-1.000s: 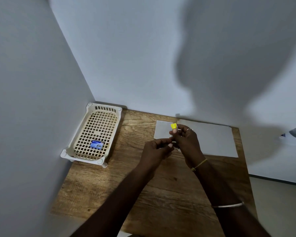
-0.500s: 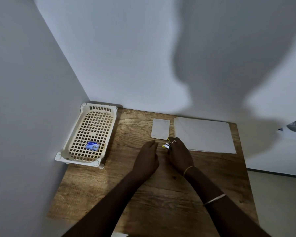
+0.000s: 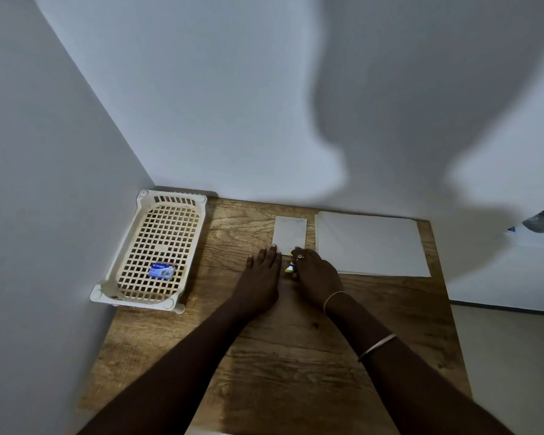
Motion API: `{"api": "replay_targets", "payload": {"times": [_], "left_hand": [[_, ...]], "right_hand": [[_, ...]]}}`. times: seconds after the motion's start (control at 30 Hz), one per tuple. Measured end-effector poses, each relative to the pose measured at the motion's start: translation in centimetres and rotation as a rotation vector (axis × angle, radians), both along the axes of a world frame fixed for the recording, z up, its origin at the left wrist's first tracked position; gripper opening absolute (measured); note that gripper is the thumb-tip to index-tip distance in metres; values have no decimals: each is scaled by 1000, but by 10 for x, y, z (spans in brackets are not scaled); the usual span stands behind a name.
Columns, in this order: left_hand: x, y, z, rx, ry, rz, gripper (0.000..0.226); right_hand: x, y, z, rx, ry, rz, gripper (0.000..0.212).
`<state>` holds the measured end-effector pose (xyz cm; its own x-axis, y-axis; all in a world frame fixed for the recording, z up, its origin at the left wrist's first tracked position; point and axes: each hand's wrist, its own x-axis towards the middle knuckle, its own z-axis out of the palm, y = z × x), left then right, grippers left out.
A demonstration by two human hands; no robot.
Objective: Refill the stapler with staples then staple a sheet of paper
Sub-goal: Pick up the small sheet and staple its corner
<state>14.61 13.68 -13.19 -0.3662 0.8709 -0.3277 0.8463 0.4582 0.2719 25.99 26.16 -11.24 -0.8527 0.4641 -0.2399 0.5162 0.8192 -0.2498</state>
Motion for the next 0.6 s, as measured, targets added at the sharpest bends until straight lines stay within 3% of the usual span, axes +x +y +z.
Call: {"api": "replay_targets", "payload": {"times": [0.17, 0.33, 0.43, 0.6], "left_hand": [[13, -12, 2, 49, -9, 37, 64], [35, -36, 2, 202, -74, 129, 65], [46, -44, 4, 355, -176, 316, 53], [54, -35, 15, 429, -369, 713, 40]], "right_hand": [[14, -14, 2, -12, 14, -10, 50], [38, -36, 1, -19, -29, 24, 60], [49, -48, -2, -22, -52, 59, 64], [57, -57, -3, -10, -76, 99, 68]]}}
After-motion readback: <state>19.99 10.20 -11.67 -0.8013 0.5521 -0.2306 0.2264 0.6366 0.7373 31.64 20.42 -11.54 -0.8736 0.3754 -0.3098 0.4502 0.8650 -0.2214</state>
